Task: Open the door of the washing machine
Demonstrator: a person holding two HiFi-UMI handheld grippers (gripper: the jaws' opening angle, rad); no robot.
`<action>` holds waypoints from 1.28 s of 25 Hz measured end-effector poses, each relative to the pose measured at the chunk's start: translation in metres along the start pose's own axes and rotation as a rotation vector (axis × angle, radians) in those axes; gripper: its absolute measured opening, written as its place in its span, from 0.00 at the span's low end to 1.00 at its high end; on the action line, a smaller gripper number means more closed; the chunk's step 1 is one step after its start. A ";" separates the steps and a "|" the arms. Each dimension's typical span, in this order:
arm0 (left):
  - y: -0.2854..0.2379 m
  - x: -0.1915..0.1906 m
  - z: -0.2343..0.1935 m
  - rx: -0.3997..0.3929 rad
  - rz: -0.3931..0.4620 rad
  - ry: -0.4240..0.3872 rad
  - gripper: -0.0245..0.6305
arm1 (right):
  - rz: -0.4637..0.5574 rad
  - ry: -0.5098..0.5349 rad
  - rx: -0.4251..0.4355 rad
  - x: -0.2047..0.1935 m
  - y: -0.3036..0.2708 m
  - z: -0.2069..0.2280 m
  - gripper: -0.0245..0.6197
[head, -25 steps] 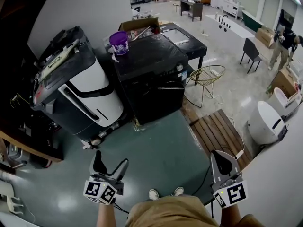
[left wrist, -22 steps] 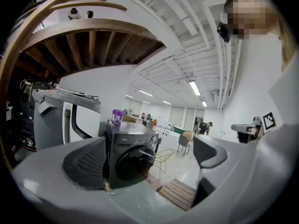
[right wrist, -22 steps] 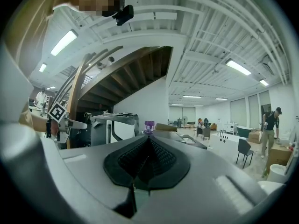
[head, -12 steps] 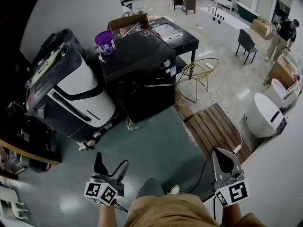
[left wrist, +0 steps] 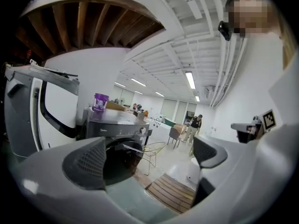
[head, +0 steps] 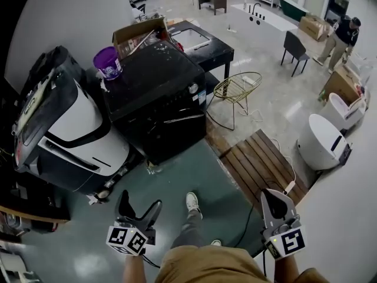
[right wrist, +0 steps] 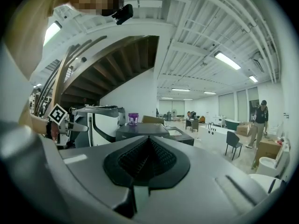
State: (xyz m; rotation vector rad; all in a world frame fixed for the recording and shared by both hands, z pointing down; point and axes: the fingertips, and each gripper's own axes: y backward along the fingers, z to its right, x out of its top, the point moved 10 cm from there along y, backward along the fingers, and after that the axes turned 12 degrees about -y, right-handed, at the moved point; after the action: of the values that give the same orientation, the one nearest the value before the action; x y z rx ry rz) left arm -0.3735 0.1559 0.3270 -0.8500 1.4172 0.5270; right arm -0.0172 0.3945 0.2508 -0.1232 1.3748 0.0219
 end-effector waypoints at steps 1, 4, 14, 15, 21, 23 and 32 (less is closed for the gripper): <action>-0.021 0.002 -0.007 -0.011 -0.007 0.012 0.97 | -0.001 0.003 -0.007 0.004 -0.017 0.005 0.05; -0.089 0.015 -0.031 -0.060 -0.012 0.007 0.97 | -0.042 0.038 -0.030 0.022 -0.074 0.018 0.05; -0.261 0.040 -0.086 -0.244 -0.083 -0.041 0.97 | -0.126 0.033 -0.108 0.048 -0.217 0.050 0.05; -0.273 0.042 -0.086 -0.259 -0.096 -0.042 0.97 | -0.136 0.024 -0.125 0.050 -0.221 0.055 0.05; -0.330 0.047 -0.070 -0.289 -0.152 -0.060 0.97 | -0.139 -0.007 -0.135 0.057 -0.257 0.102 0.05; -0.344 0.049 -0.065 -0.264 -0.166 -0.067 0.97 | -0.126 -0.016 -0.101 0.059 -0.278 0.122 0.05; -0.399 0.050 -0.044 -0.140 -0.262 -0.119 0.96 | -0.131 -0.018 0.085 0.075 -0.364 0.201 0.05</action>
State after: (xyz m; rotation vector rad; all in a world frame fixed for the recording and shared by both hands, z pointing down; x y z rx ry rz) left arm -0.0902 -0.1306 0.3577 -1.0815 1.1495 0.4708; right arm 0.2258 0.0486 0.2429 -0.1406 1.3453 -0.1444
